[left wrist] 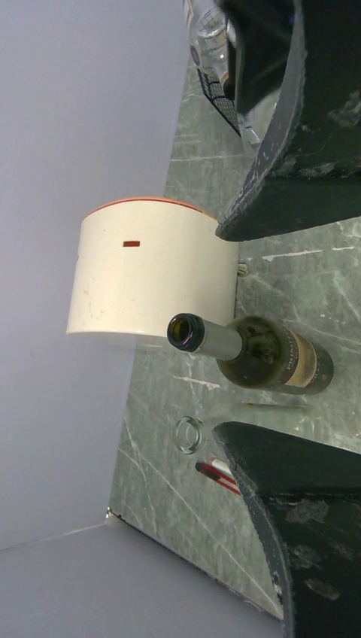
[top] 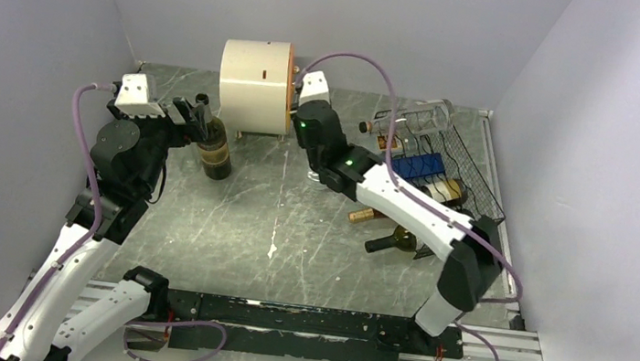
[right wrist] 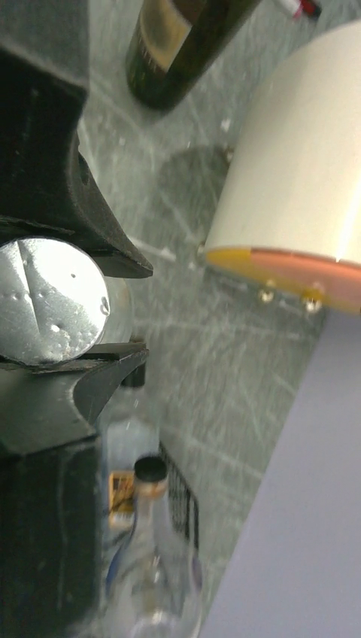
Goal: Take the wine bottle off the wine rack
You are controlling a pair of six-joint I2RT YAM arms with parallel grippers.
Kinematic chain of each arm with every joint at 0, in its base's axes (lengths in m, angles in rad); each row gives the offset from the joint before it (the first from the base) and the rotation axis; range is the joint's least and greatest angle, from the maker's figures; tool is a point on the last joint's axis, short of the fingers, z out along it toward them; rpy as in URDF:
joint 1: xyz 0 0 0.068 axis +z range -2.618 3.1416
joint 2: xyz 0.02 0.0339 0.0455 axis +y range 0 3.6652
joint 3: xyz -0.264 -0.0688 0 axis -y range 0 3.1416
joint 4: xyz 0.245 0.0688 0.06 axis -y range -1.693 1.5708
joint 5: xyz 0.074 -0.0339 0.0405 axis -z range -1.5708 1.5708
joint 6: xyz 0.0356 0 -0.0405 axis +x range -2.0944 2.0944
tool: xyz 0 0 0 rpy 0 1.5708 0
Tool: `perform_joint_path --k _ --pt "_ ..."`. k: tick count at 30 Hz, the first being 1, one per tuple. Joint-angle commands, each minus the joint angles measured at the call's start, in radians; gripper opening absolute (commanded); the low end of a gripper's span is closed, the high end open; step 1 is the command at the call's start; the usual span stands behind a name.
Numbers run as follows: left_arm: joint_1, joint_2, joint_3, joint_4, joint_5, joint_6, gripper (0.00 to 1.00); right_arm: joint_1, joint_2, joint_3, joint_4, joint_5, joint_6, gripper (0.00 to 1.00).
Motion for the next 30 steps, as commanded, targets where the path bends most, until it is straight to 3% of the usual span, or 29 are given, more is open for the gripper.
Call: perform_joint_path --k 1,7,20,30 --pt "-0.002 -0.012 0.010 0.028 -0.023 0.015 0.93 0.009 0.061 0.115 0.255 -0.091 0.103 0.00" --pt "0.005 -0.013 0.007 0.032 -0.025 0.015 0.93 0.039 0.185 0.134 0.407 -0.136 0.181 0.00" --pt "0.008 -0.019 0.005 0.034 -0.028 0.020 0.93 0.118 0.397 0.259 0.518 -0.095 0.037 0.00" --pt "0.008 -0.021 0.003 0.038 -0.024 0.021 0.93 0.119 0.487 0.328 0.537 -0.095 0.016 0.00"
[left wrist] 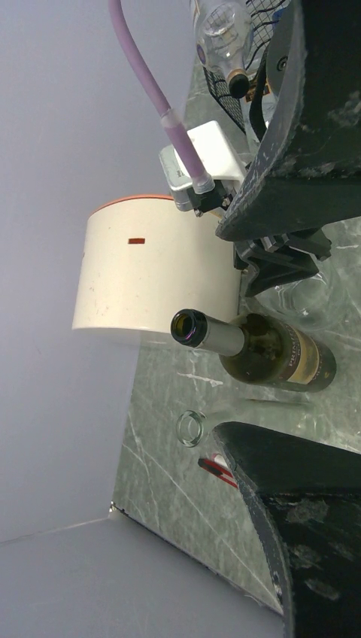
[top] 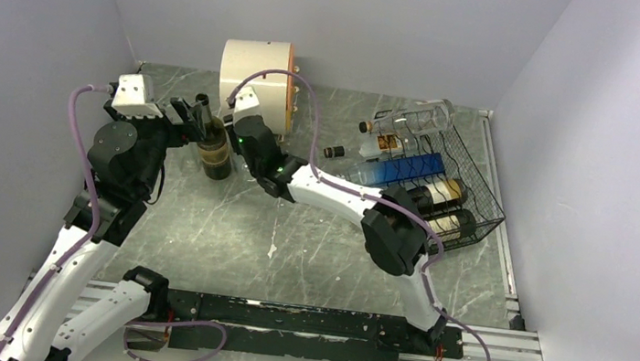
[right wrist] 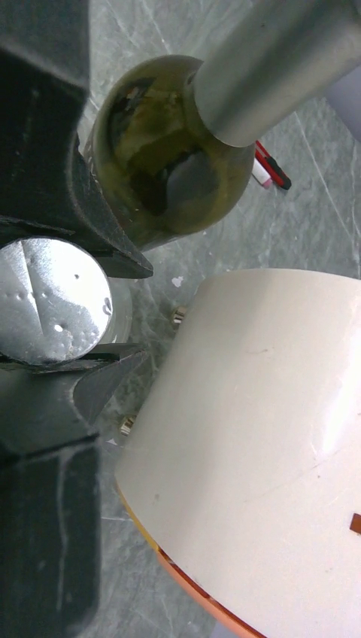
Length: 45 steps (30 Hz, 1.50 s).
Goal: Take the wine bottle off the wine rack
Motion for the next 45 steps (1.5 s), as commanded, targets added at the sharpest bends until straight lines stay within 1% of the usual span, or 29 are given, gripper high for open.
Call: perform_joint_path --k 1,4,7,8,11,13,14,17,21,23,25,28,30,32,35,39,42,43,45 --pt "0.004 -0.010 0.002 0.036 -0.011 0.011 0.93 -0.004 -0.010 0.076 0.171 0.042 -0.034 0.00" --pt "0.004 -0.010 0.002 0.035 -0.011 0.011 0.93 -0.008 -0.003 0.078 0.162 0.050 -0.023 0.00" --pt "0.004 -0.012 0.002 0.036 -0.010 0.011 0.93 -0.014 0.001 0.090 0.119 0.035 0.010 0.00" --pt "0.004 -0.012 0.002 0.037 -0.009 0.011 0.93 -0.015 0.001 0.091 0.106 0.032 0.020 0.04" --pt "0.005 -0.013 0.002 0.036 -0.008 0.011 0.93 -0.014 -0.012 0.084 0.080 0.026 0.040 0.36" --pt "0.004 -0.012 0.002 0.036 -0.007 0.009 0.93 -0.016 -0.022 0.082 0.056 0.020 0.048 0.52" --pt "0.004 -0.013 0.002 0.037 -0.004 0.008 0.93 -0.015 -0.027 0.087 0.039 0.019 0.050 0.59" --pt "0.004 -0.012 0.003 0.036 0.001 0.006 0.93 -0.014 -0.045 0.114 -0.021 -0.004 0.055 0.74" --pt "0.004 -0.011 0.006 0.033 0.004 0.004 0.93 -0.015 -0.086 0.177 -0.172 -0.047 0.087 0.87" --pt "0.004 -0.011 0.009 0.029 0.007 0.001 0.93 -0.014 -0.160 0.172 -0.249 -0.085 0.114 0.89" --pt "0.000 -0.013 0.011 0.026 0.013 -0.001 0.93 -0.013 -0.255 0.094 -0.301 -0.111 0.135 0.90" --pt "-0.002 -0.009 0.011 0.024 0.024 -0.006 0.93 -0.013 -0.422 -0.074 -0.366 -0.146 0.164 0.91" --pt "-0.003 -0.005 0.013 0.023 0.037 -0.011 0.93 -0.013 -0.539 -0.198 -0.409 -0.165 0.150 0.91" --pt "-0.002 -0.004 0.017 0.019 0.056 -0.013 0.93 -0.014 -0.641 -0.312 -0.447 -0.157 0.117 0.91" --pt "-0.002 -0.005 0.026 0.010 0.073 -0.024 0.93 -0.015 -0.758 -0.430 -0.515 -0.080 0.068 0.92" --pt "-0.002 -0.006 0.010 0.030 0.086 -0.025 0.93 -0.015 -0.844 -0.473 -0.543 -0.003 -0.052 0.92" --pt "-0.002 0.027 0.019 0.012 0.082 -0.035 0.93 -0.026 -0.859 -0.458 -0.549 0.169 -0.120 0.95" --pt "-0.002 0.037 0.024 0.009 0.086 -0.037 0.93 -0.038 -0.862 -0.455 -0.549 0.193 -0.136 0.95" --pt "-0.003 0.047 0.021 0.012 0.099 -0.037 0.93 -0.094 -0.867 -0.457 -0.554 0.161 -0.190 0.96"
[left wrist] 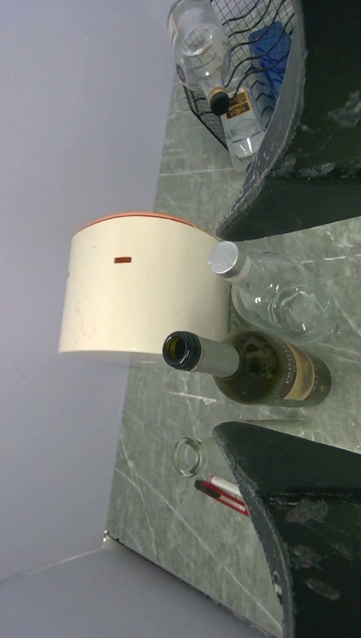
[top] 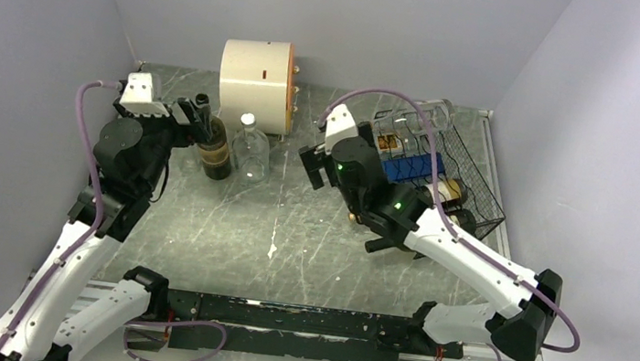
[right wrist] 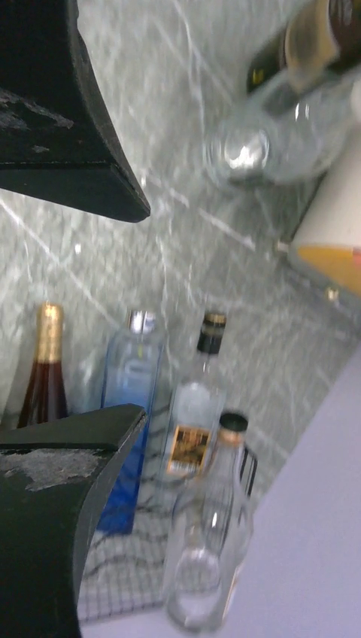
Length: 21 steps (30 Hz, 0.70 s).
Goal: Take the wine bottle off the wine rack
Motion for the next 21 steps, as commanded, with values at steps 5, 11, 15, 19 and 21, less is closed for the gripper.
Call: perform_joint_path --k 5,11,15,19,21 --pt "-0.003 0.023 0.029 0.003 0.043 -0.017 0.93 -0.268 -0.012 -0.020 -0.037 -0.082 -0.191 0.95" --pt "-0.003 0.008 0.018 0.012 0.030 -0.014 0.93 -0.348 0.062 -0.098 0.098 -0.202 -0.297 0.89" --pt "-0.003 0.030 0.019 0.012 0.015 -0.010 0.93 -0.389 0.084 -0.165 0.235 -0.236 -0.439 0.84" --pt "-0.003 0.029 0.013 0.016 0.035 -0.013 0.93 -0.445 0.087 -0.235 0.365 -0.304 -0.542 0.91" --pt "-0.003 0.031 0.005 0.031 0.039 -0.014 0.93 -0.463 0.090 -0.274 0.416 -0.358 -0.619 0.94"
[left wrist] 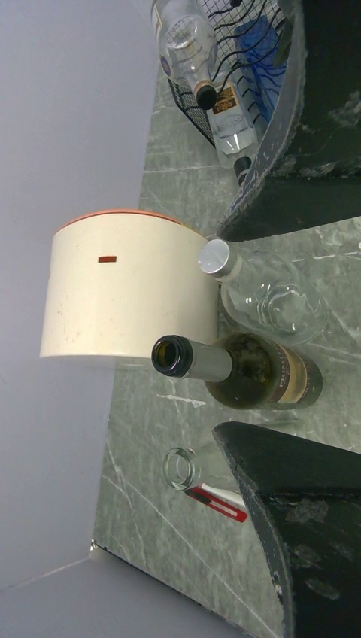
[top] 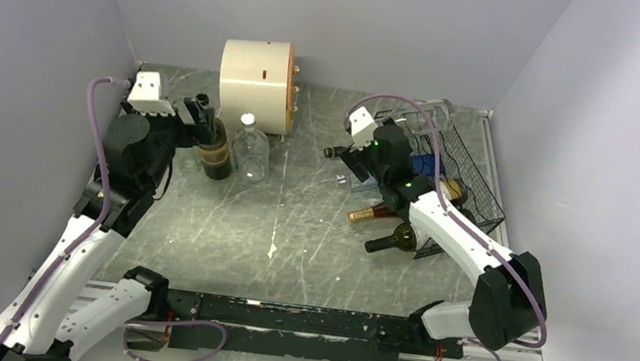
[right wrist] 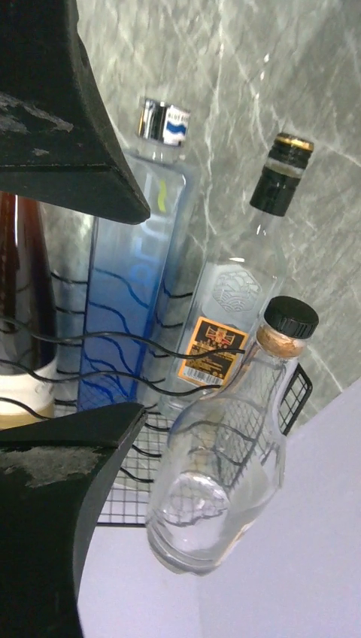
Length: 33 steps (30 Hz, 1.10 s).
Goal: Take the wine bottle off the wine rack
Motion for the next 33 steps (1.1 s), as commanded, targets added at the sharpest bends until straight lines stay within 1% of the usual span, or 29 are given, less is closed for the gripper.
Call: perform_joint_path --k 1,6,9,13,18,22,25,33 --pt "-0.002 -0.003 0.006 0.039 0.019 -0.010 0.93 -0.041 -0.006 -0.073 0.211 -0.129 -0.203 0.95" --pt "-0.002 0.034 0.012 0.030 0.004 0.000 0.93 -0.140 -0.016 -0.133 0.271 -0.362 -0.308 0.94" --pt "-0.003 0.052 0.013 0.026 -0.010 0.006 0.93 -0.165 -0.013 -0.167 0.316 -0.411 -0.397 0.94" --pt "-0.018 0.059 0.022 0.017 -0.028 0.021 0.93 -0.226 0.006 -0.162 0.299 -0.494 -0.462 0.93" --pt "-0.033 0.053 0.025 0.017 -0.068 0.043 0.93 -0.263 0.032 -0.165 0.358 -0.544 -0.540 0.92" --pt "-0.046 0.047 0.024 0.019 -0.087 0.053 0.93 -0.273 0.086 -0.112 0.337 -0.609 -0.584 0.89" --pt "-0.048 0.043 0.024 0.020 -0.092 0.056 0.93 -0.275 0.116 -0.107 0.397 -0.607 -0.612 0.88" --pt "-0.049 0.048 0.021 0.023 -0.109 0.067 0.93 -0.276 0.213 -0.055 0.474 -0.619 -0.635 0.85"
